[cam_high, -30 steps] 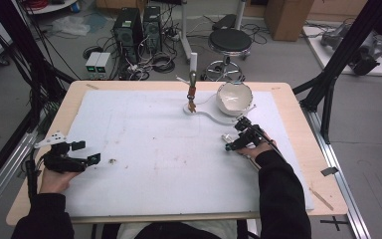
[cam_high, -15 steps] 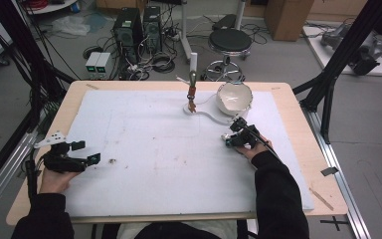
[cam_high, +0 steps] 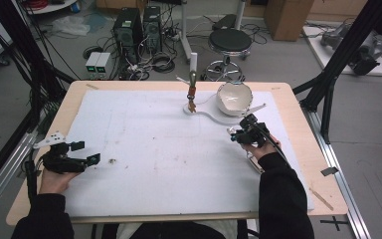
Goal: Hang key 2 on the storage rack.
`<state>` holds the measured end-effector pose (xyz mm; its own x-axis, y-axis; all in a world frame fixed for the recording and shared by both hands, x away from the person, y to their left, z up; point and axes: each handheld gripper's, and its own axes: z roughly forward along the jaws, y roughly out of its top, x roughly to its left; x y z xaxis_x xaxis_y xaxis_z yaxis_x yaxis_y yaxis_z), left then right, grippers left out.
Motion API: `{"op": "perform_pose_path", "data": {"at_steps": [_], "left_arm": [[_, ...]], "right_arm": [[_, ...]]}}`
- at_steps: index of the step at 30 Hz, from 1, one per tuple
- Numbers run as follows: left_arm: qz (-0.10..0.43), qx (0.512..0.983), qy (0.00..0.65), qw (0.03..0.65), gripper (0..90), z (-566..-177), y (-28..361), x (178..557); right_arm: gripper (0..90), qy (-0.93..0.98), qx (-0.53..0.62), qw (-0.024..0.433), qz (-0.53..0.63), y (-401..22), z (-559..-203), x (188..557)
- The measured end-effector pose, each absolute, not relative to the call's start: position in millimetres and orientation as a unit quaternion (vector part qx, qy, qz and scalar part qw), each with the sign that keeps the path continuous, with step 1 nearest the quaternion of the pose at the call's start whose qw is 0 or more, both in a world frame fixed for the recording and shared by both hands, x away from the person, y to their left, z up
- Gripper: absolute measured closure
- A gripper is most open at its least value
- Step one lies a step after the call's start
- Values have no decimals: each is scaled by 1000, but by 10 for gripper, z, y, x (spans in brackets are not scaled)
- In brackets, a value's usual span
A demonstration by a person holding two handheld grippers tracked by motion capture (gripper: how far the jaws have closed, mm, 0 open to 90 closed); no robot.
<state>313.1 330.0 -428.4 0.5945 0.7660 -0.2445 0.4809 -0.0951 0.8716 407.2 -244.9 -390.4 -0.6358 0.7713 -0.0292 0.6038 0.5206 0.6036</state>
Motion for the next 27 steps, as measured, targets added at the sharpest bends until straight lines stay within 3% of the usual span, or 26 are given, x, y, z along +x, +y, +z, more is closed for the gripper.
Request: {"op": "perform_pose_path", "data": {"at_steps": [11, 27], "left_arm": [[139, 729, 429, 515, 17, -4282, 3286, 3128], [141, 728, 431, 515, 17, -4275, 3283, 3115]], "right_arm": [[741, 816, 402, 170, 380, -2722, -3530, 3875], [741, 788, 388, 203, 431, -2804, -3042, 3780]]}}
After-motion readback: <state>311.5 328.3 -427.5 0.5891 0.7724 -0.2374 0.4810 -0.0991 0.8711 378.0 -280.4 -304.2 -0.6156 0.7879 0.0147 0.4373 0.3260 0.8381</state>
